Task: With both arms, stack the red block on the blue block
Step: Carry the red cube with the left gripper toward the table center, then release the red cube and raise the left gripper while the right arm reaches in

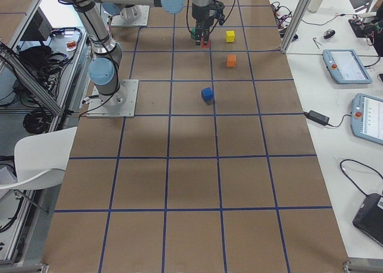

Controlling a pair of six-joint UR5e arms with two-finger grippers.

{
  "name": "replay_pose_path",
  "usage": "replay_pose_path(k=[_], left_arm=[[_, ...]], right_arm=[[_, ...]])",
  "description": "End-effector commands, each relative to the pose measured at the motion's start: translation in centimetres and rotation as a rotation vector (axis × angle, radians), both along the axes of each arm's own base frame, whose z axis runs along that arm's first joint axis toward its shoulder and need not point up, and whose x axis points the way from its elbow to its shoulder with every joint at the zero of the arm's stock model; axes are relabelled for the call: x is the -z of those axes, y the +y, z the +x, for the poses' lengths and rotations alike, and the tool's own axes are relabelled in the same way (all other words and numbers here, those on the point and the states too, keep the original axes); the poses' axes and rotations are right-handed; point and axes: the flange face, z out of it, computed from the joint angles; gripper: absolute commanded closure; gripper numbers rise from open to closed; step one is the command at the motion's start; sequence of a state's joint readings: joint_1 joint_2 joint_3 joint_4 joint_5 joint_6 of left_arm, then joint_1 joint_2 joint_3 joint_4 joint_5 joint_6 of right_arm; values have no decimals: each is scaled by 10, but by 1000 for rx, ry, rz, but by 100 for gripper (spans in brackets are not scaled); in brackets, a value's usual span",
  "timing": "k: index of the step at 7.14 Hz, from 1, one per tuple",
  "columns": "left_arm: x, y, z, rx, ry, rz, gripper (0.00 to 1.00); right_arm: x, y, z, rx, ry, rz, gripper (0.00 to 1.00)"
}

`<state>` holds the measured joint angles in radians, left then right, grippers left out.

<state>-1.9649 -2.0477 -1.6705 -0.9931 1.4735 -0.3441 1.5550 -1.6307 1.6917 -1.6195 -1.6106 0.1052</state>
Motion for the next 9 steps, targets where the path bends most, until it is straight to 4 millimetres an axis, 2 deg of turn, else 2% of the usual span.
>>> replay_pose_path(k=[1,2,3,4,5,6,7,8,9], left_arm=[[32,-4,-3,77,-31,0,70],[33,-4,-2,61,-43,-5,30],[26,-4,-3,63,-43,-18,7],[11,-7,-3,61,-30,-39,0],[-13,-18,6,51,-13,-77,0],[-58,-40,38,-2,0,-103,0],[-104,-52,69,8,29,-104,0],[-145,-49,112,86,-1,-83,0],[-181,-38,150,95,-16,-73,0]], right_arm=[[0,-1,-1,3,2,-2,0],[0,-1,-1,0,0,-5,0],[1,0,-1,0,0,-3,0],[4,0,-1,2,0,3,0],[12,2,-2,5,0,17,0],[15,4,-1,5,-2,23,0],[12,1,1,3,-1,-12,0],[17,-8,2,-1,-4,-26,0],[33,-27,10,-9,-38,-39,0]])
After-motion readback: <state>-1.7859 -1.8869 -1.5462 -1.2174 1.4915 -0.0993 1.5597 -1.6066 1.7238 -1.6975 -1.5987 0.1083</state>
